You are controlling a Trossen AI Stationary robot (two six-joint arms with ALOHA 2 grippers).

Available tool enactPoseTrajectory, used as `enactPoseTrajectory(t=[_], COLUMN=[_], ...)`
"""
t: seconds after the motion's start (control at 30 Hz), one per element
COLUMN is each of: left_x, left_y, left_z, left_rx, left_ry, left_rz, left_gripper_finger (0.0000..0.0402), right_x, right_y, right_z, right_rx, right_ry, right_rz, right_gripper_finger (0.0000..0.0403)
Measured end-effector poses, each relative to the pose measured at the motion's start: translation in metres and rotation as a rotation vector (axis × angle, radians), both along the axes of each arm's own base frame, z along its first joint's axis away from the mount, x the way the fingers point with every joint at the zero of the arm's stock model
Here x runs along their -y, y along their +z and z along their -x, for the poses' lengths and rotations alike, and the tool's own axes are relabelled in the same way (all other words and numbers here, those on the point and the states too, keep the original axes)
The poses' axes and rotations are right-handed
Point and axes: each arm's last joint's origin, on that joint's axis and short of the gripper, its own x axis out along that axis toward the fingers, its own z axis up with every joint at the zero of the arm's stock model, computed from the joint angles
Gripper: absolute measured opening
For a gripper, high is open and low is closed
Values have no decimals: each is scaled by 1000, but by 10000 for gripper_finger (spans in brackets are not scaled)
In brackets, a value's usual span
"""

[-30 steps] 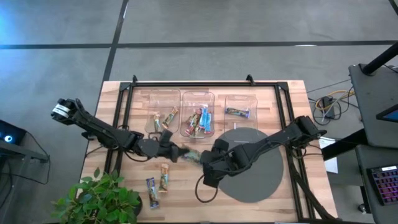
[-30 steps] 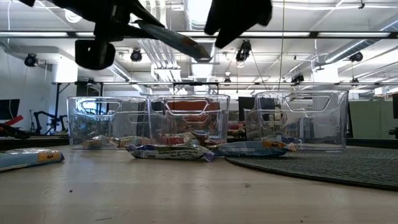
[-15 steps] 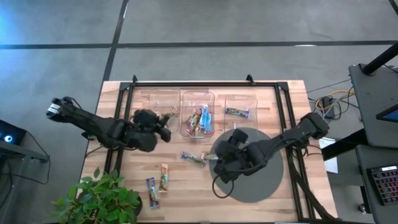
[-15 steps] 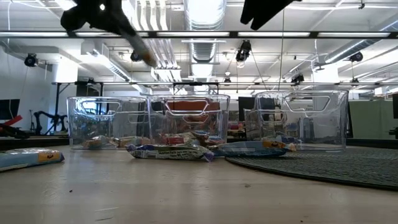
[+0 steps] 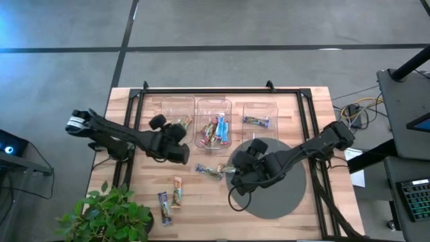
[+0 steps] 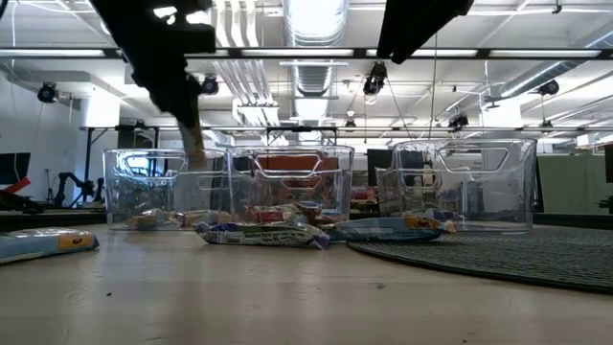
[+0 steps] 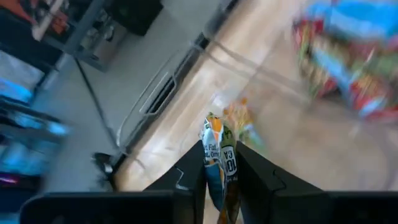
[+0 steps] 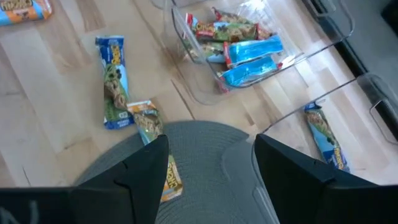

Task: Pick and place Granola Bars by type
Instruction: Put the yellow granola bar into the left transparent bin

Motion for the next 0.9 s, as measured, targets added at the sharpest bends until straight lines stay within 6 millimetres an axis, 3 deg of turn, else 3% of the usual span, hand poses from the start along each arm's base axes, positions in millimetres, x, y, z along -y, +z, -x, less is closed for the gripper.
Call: enactPoseTrajectory(t=[0.13, 0.3, 0.5, 0.7, 0.9], left_x=[-4, -4, 0, 23, 47], left_y=[-14, -13, 22, 67, 86], left_z=[-6, -10, -10, -4, 6], left_rx=[-142, -117, -20, 144, 318], left_ry=[-19, 13, -13, -175, -186], left_rz=[14, 23, 147, 365, 487], left_gripper_finger=[97, 152, 182, 183, 183], right_x=[1, 1, 2, 7, 9], right_y=[-4, -9, -9, -10, -10], right_z=[1, 2, 2, -1, -2], right_rx=[-20, -43, -55, -86, -95], right_ry=[2, 4, 18, 44, 52], right_rz=[-6, -15, -11, -37, -46], right_gripper_finger=[231, 231, 231, 231, 231])
